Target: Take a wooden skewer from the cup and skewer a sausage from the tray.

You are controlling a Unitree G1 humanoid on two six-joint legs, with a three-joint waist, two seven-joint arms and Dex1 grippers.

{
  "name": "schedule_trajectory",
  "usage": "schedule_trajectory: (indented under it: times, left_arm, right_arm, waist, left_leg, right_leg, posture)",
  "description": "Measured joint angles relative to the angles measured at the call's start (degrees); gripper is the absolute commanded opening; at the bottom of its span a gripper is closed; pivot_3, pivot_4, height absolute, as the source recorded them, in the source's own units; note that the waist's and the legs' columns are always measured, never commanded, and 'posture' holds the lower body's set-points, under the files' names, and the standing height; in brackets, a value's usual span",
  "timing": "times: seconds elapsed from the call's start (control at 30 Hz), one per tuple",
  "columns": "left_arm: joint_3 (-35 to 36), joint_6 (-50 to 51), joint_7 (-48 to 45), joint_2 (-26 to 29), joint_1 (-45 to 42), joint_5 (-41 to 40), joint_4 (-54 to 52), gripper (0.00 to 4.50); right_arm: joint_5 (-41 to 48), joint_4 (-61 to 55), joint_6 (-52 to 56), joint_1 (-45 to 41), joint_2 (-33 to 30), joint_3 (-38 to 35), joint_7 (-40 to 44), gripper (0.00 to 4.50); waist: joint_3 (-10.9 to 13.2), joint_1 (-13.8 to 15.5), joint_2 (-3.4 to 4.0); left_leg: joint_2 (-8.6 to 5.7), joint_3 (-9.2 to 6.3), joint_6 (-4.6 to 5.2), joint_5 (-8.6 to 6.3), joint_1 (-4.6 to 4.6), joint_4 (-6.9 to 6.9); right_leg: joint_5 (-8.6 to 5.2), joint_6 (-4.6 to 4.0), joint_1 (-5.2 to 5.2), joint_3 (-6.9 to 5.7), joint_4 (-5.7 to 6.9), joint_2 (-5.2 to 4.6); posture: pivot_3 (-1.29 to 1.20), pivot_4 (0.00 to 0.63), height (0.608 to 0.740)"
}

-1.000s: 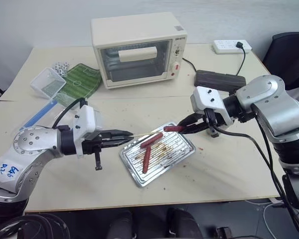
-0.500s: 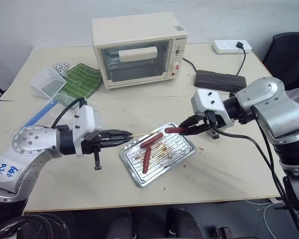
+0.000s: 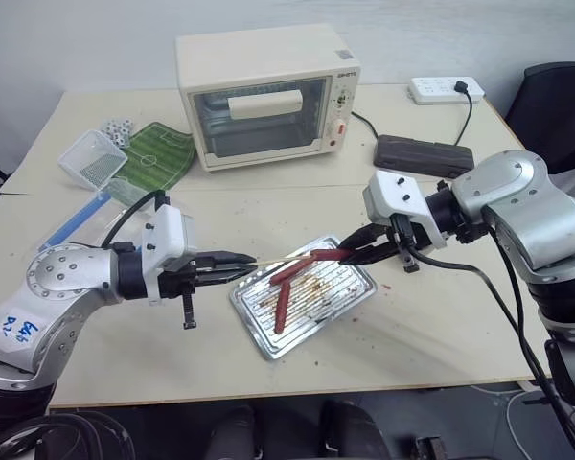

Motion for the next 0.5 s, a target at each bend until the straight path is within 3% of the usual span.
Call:
schedule_trajectory:
  times: [0.5]
  left_arm:
    - [-3.3, -1.7, -1.9, -1.1, -3.6, 0.9, 2.0, 0.0]
  right_arm:
    - [1.8, -5.7, -0.8, -1.2, 0.0, -0.3, -1.1, 0.81]
  waist:
    - [0.0, 0.0, 0.0]
  left_leg:
    - [-0.02, 0.0, 0.0, 0.0, 0.0, 0.0]
  right_leg:
    - [0.0, 0.0, 0.0, 0.0, 0.0, 0.0]
  posture:
    - [0.0, 0.15, 0.74]
